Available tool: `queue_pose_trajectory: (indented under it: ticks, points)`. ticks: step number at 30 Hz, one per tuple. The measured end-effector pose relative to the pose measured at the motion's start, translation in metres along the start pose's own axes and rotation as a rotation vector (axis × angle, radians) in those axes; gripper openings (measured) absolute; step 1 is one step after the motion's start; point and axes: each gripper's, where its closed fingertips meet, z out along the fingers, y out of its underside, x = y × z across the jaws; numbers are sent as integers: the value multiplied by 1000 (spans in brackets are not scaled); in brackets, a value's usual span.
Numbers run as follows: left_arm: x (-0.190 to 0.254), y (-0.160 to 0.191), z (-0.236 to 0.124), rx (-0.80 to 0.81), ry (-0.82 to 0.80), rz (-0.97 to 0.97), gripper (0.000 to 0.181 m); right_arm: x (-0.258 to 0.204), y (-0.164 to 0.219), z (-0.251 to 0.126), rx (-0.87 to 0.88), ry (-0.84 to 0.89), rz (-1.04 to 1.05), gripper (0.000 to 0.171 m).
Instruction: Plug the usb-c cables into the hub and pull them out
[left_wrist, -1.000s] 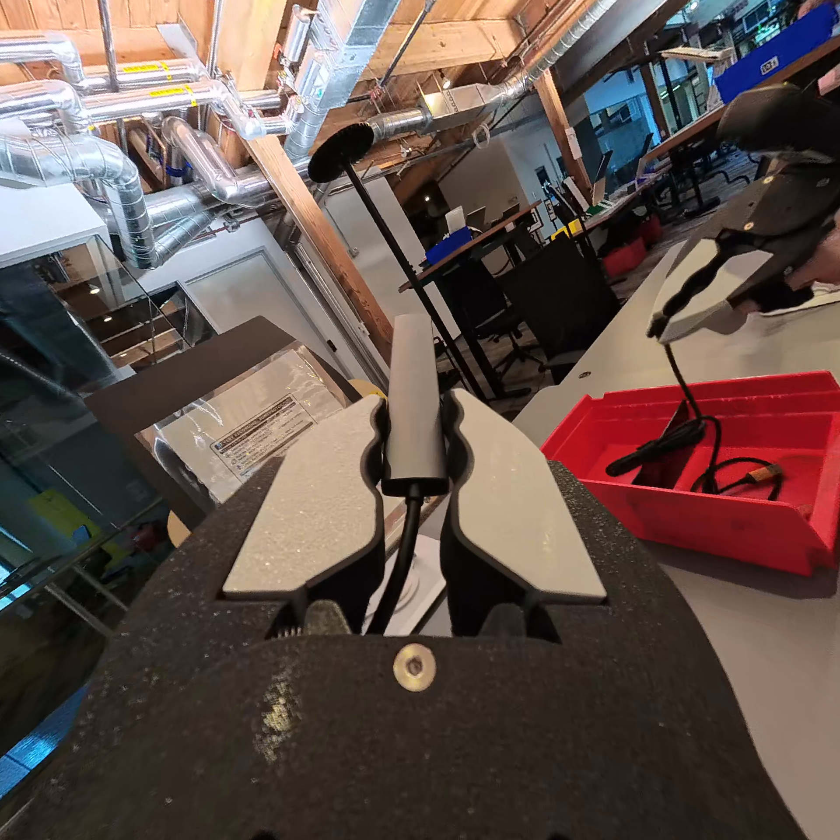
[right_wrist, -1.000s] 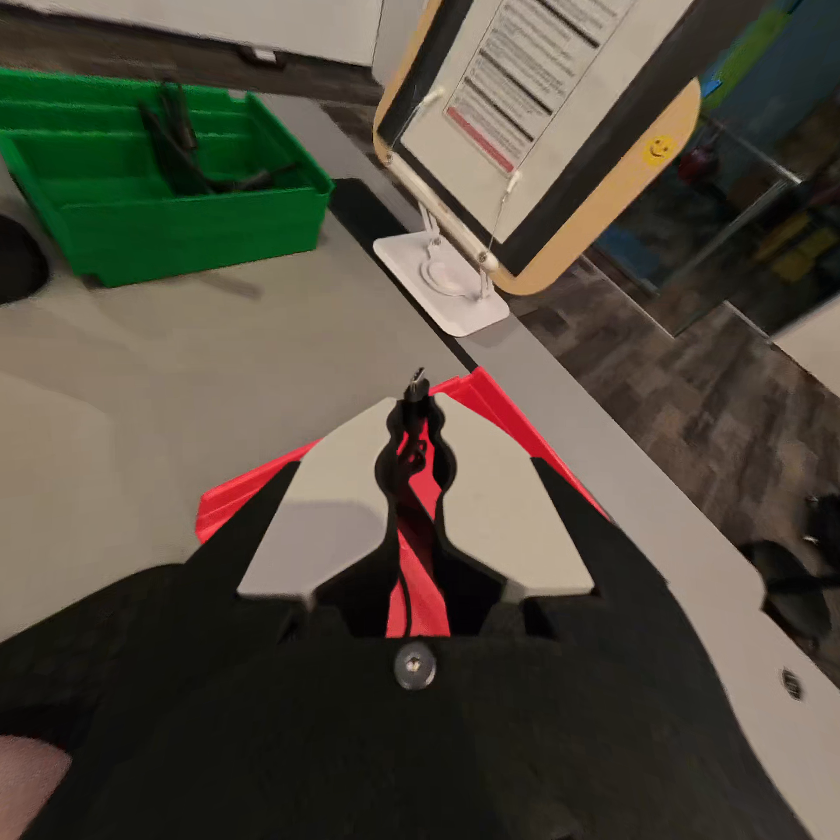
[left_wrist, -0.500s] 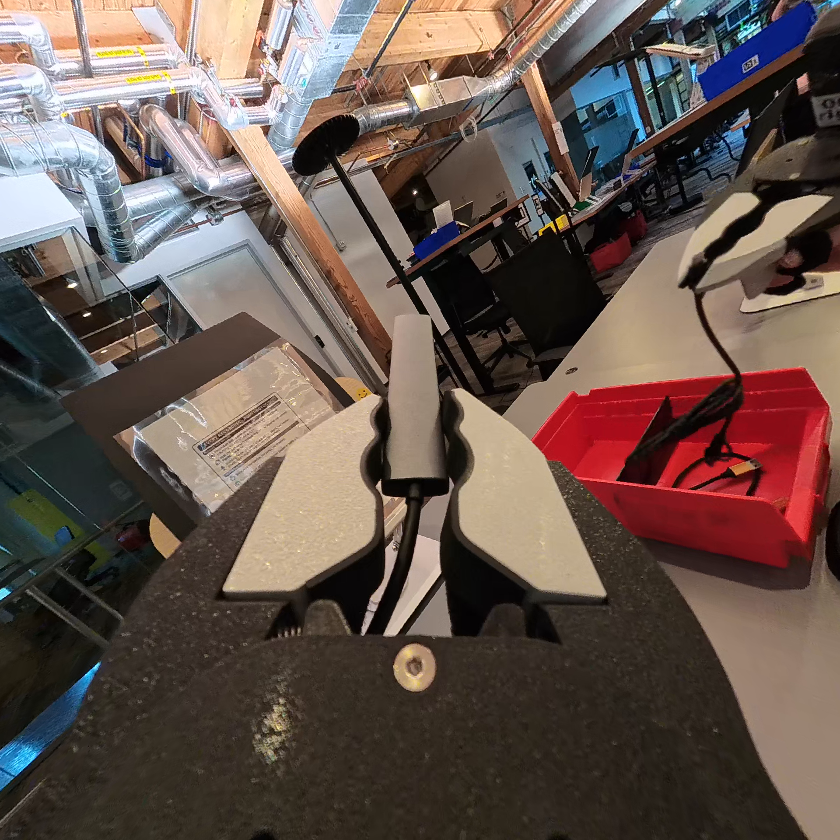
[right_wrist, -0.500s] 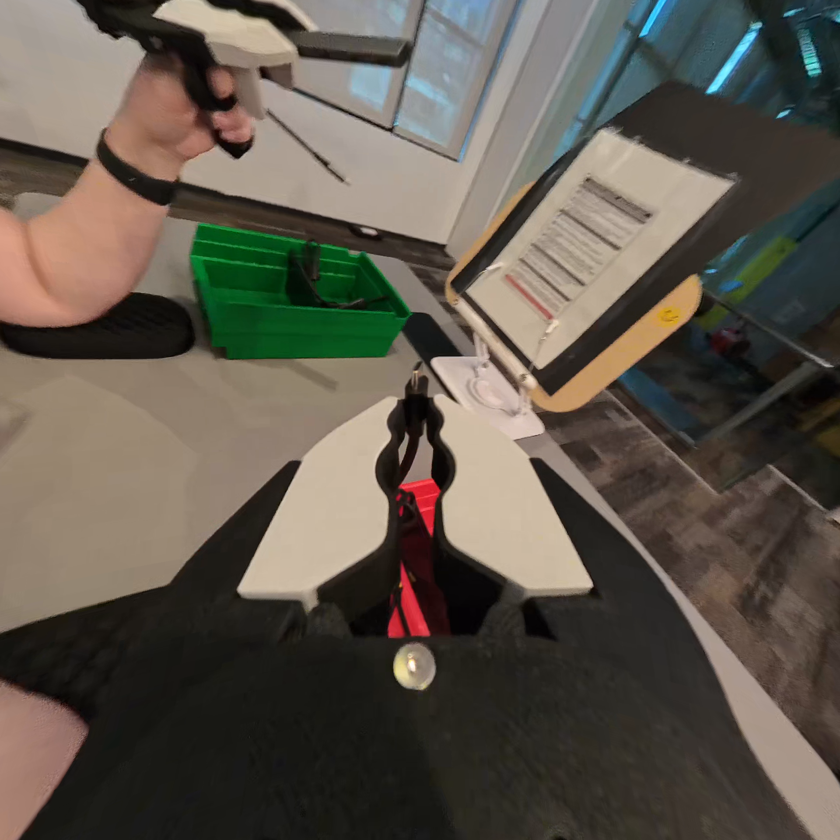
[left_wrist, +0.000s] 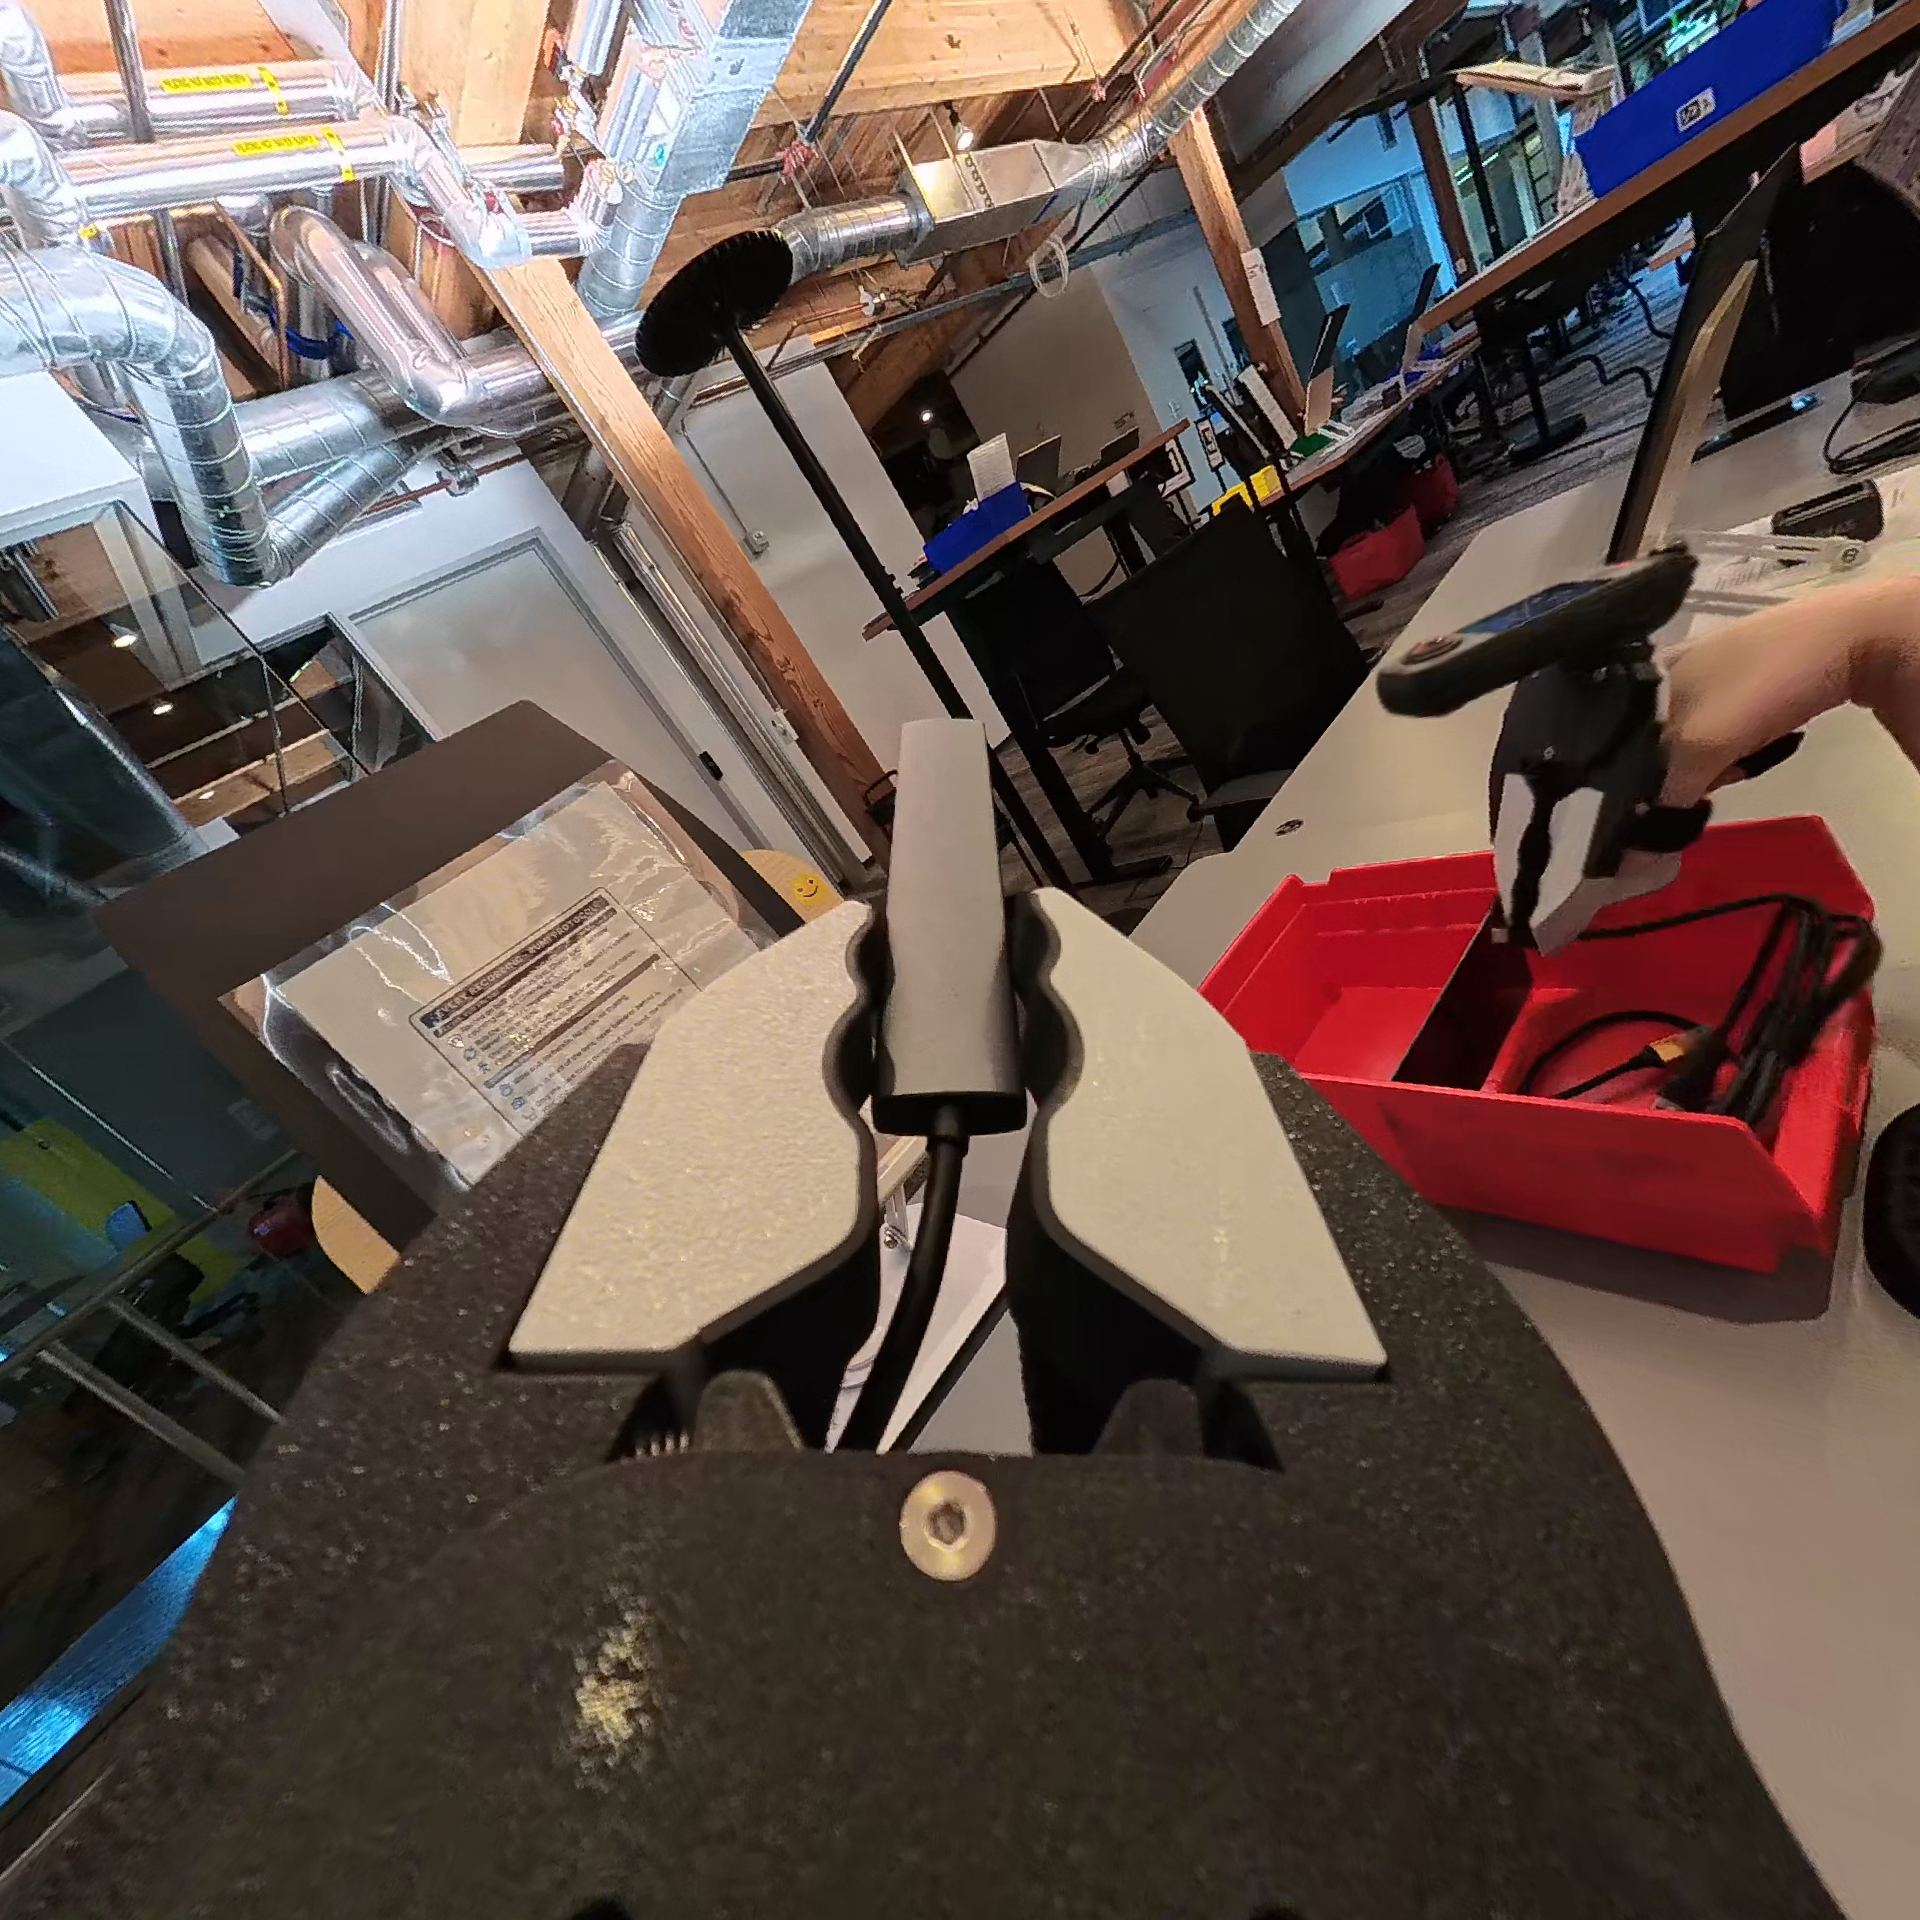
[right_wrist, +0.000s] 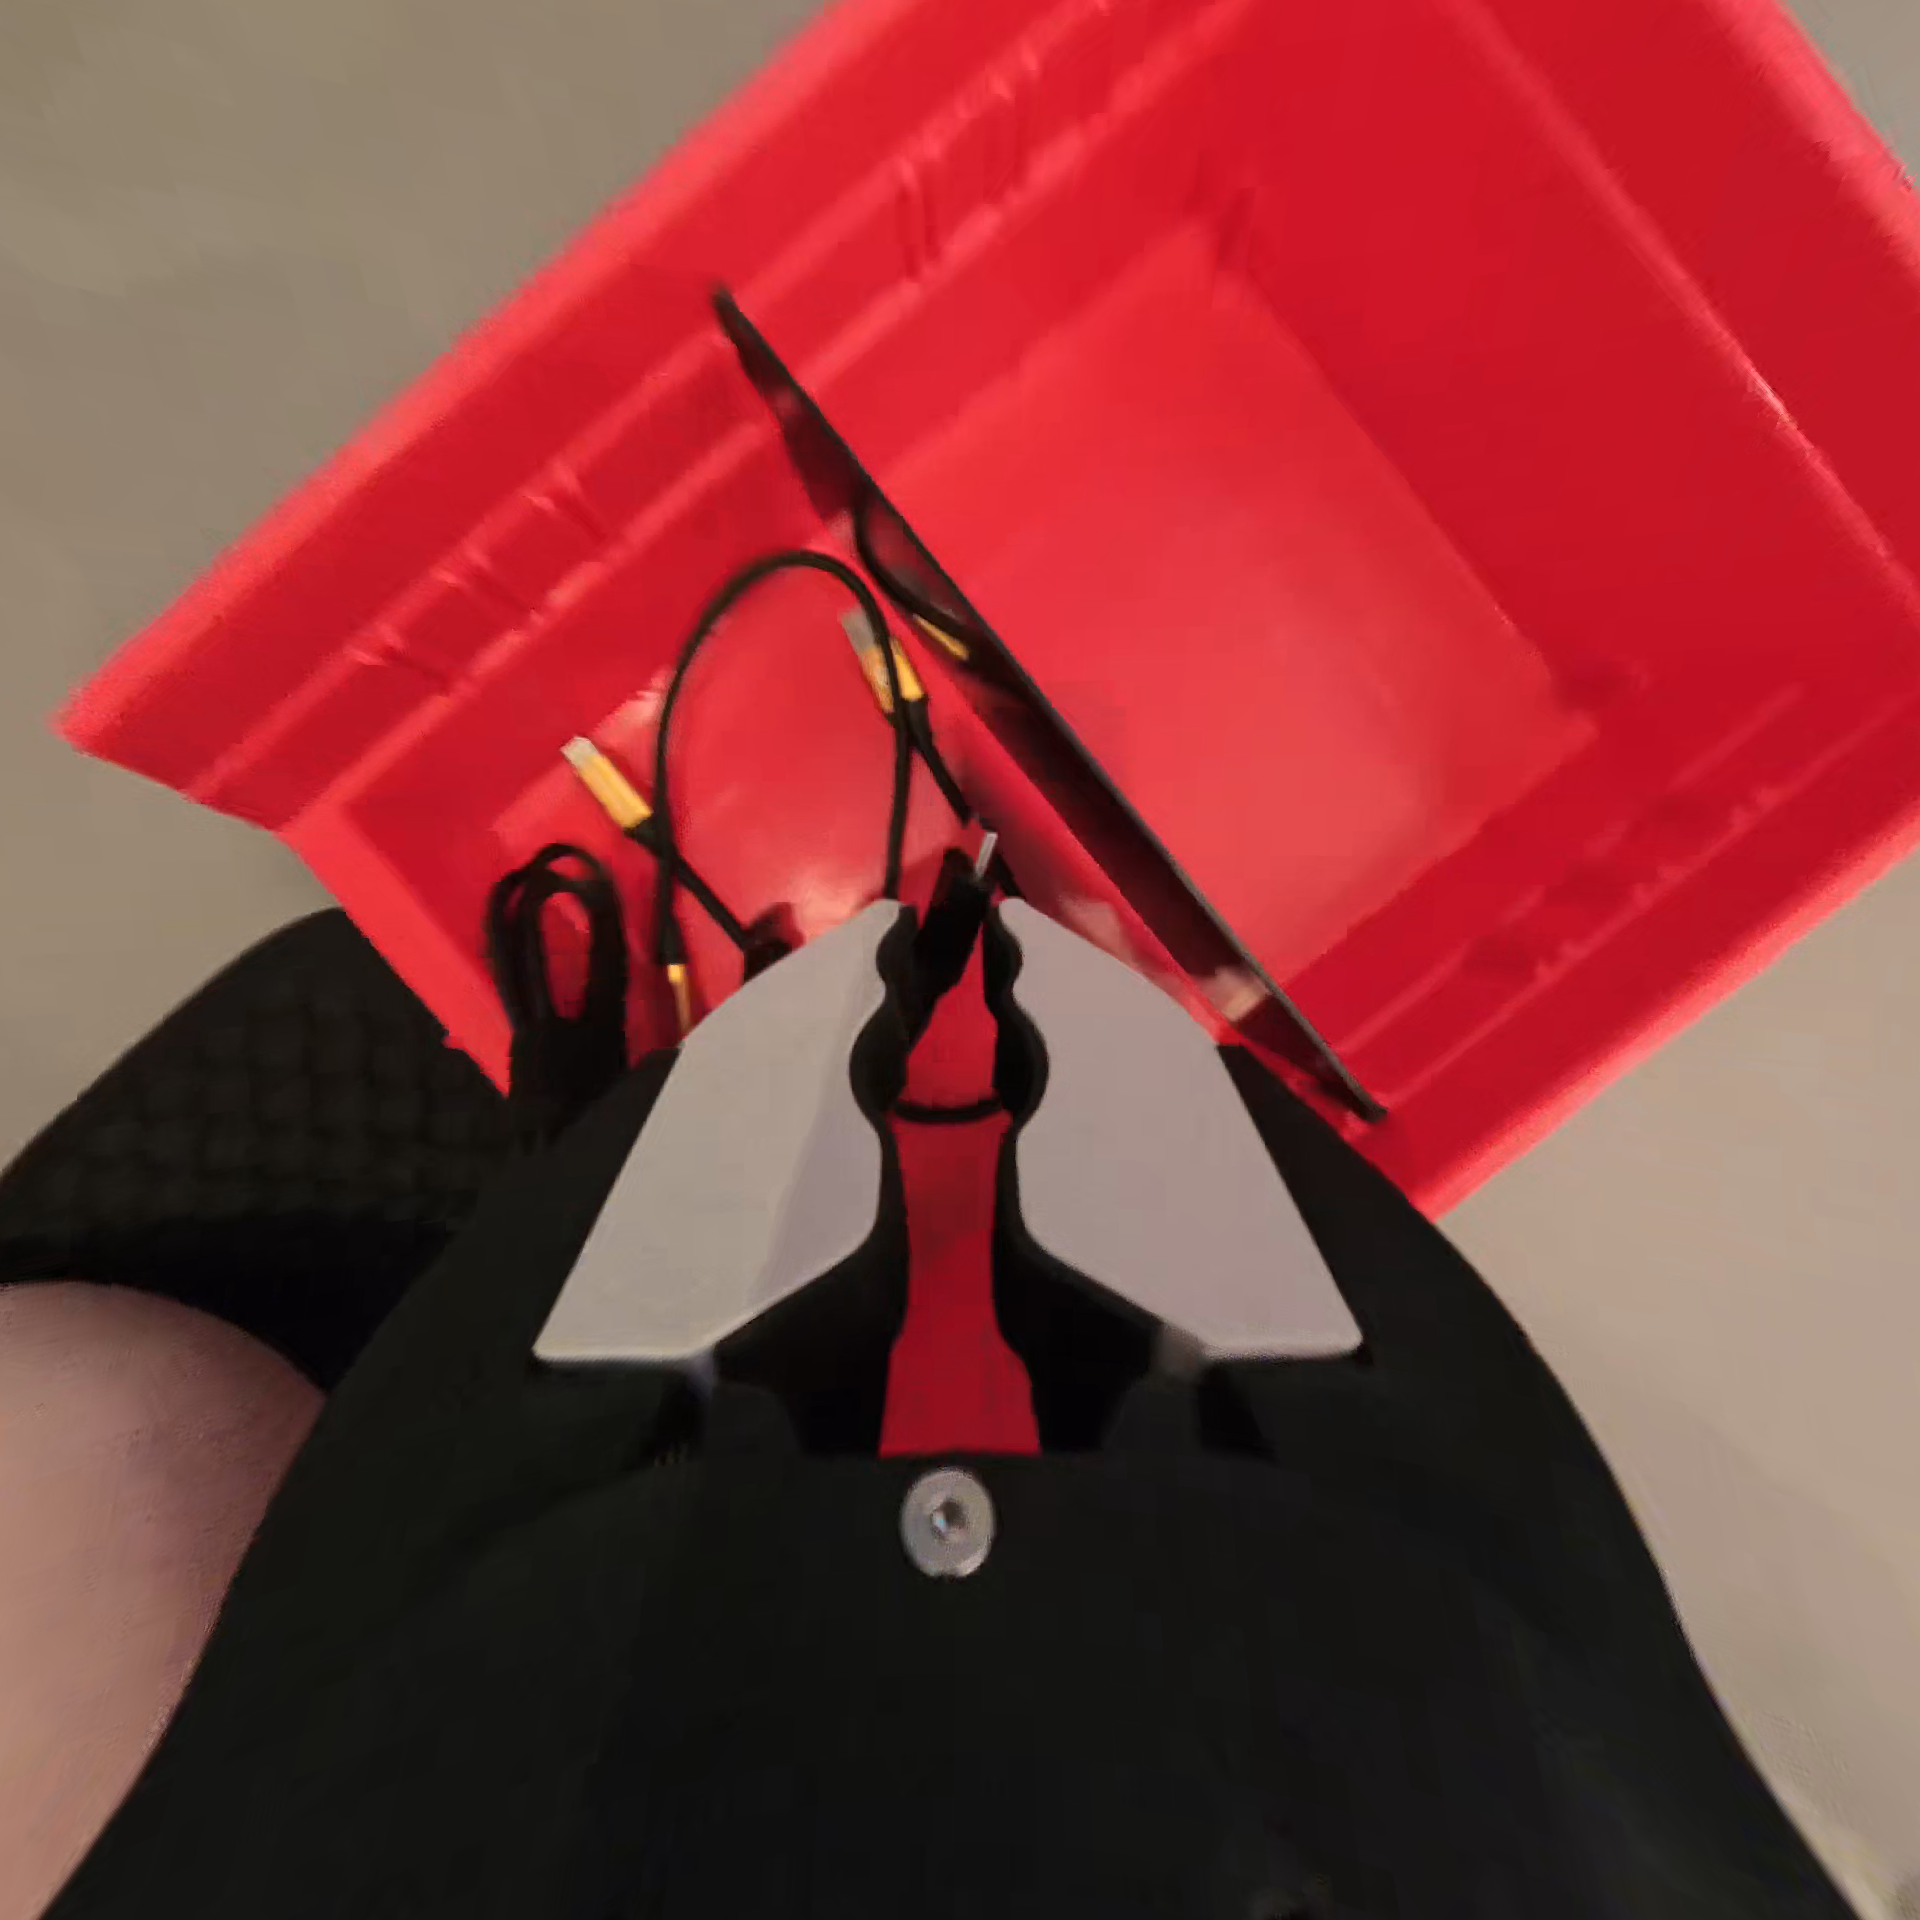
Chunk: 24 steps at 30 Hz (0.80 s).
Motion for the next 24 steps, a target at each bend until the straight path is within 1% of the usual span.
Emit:
queue_pose_trajectory:
  ticks: [2,5,8,11,13,18,20,21,24]
  points:
    - [1,0,0,-1,4,3,23,8,2,7,-21,25,12,15]
    - [2,0,1,-1,6,2,23,9,-8,15,11,35,-59,18]
    - [1,0,1,-3,7,0,23,1,-20,19,23,38,-126,28]
    - [1,0,0,0,5,0,23,-20,-20,20,-14,-47,-131,28]
    - [1,-1,0,2,5,-1,23,-36,-11,23,-83,-126,-101,29]
    - [1,0,0,1,8,-4,23,-41,-9,38,-166,-165,-59,35]
    - [2,0,1,0,12,0,23,-35,-12,39,-182,-130,-59,37]
    - [3,0,1,-1,11,2,23,-33,-17,37,-163,-114,-71,39]
    - [3,0,1,-1,13,4,23,-23,-40,22,-54,0,-123,42]
